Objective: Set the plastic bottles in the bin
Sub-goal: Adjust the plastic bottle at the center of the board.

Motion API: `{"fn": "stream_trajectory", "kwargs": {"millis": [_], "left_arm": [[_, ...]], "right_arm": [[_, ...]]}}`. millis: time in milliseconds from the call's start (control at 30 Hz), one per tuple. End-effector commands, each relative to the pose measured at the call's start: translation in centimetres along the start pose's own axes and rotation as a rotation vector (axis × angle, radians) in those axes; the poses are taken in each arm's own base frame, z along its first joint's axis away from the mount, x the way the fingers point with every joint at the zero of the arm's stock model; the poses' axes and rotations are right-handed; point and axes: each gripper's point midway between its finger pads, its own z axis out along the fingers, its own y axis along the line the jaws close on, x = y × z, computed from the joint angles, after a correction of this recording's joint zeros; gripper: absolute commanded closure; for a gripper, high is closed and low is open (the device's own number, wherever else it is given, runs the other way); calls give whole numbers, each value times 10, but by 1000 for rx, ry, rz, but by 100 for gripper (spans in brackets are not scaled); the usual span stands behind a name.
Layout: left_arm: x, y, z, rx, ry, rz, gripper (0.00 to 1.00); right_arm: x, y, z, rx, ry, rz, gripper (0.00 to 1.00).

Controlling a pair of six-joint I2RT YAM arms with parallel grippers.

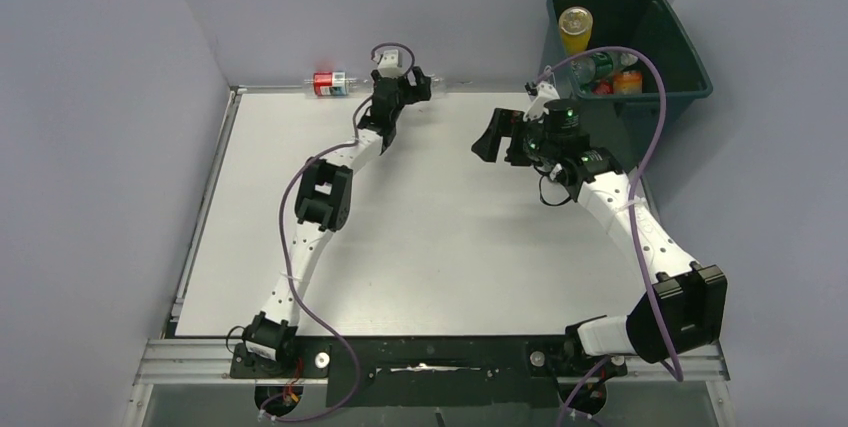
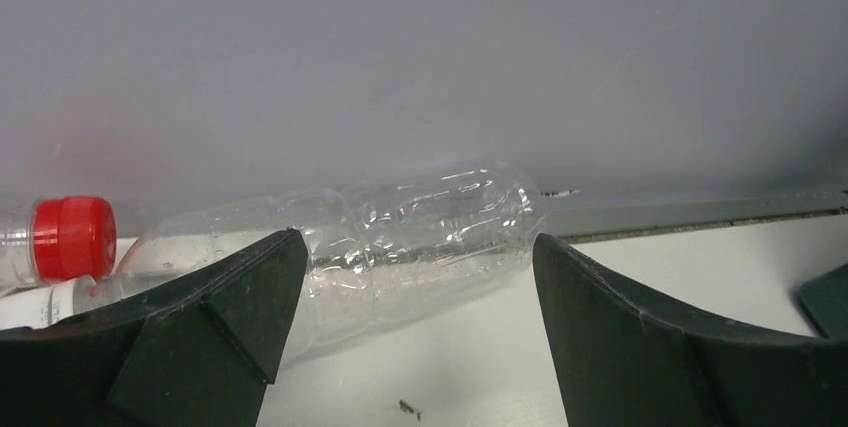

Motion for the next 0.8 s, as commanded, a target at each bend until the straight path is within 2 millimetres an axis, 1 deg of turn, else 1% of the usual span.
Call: {"fn": "stream_trajectory", "kwargs": {"millis": [0, 33, 67, 100, 133, 167, 200, 233, 267, 300, 367, 433, 467, 500, 567, 633, 700, 767], "left_arm": [[-2, -28, -22, 65, 51, -9, 16], [6, -39, -34, 88, 93, -14, 17], [22, -45, -50, 90, 149, -17, 19], [30, -57, -69, 102, 184, -18, 19], [42, -67, -94, 112, 225, -13, 20], [43, -77, -120, 115, 242, -11, 20], [39, -86, -145, 121, 244, -21, 19], [37, -90, -170, 119, 259, -42, 19], [28, -94, -192, 118, 268, -76, 19], [15, -101, -212, 125, 266, -109, 20], [-27, -117, -251, 155, 211, -125, 20], [-54, -126, -270, 162, 197, -102, 20], [-65, -131, -276, 172, 191, -89, 20], [-74, -131, -279, 167, 187, -78, 19], [-92, -123, -275, 143, 161, -55, 17], [-105, -106, -253, 127, 147, -28, 16], [-116, -85, -216, 116, 155, -24, 16], [-121, -62, -179, 100, 150, -27, 16]], "right_arm": [[-23, 17, -18, -47, -103, -53, 2], [-21, 18, -19, -50, -104, -52, 2], [-19, 18, -20, -51, -106, -51, 2], [-19, 18, -22, -48, -112, -52, 2], [-17, 17, -23, -47, -112, -52, 2], [-16, 18, -25, -48, -114, -52, 2], [-15, 19, -27, -49, -117, -51, 2], [-13, 20, -28, -50, -117, -50, 2], [-11, 23, -30, -56, -116, -50, 1], [-9, 25, -31, -61, -116, -50, 1], [-5, 29, -36, -70, -120, -52, 1], [0, 31, -38, -66, -112, -61, 1], [2, 30, -38, -60, -109, -61, 1], [6, 30, -37, -58, -103, -62, 1], [10, 28, -36, -48, -98, -60, 1], [16, 24, -31, -35, -91, -53, 1], [21, 21, -27, -26, -79, -41, 1], [27, 20, -23, -23, -66, -33, 2]]}}
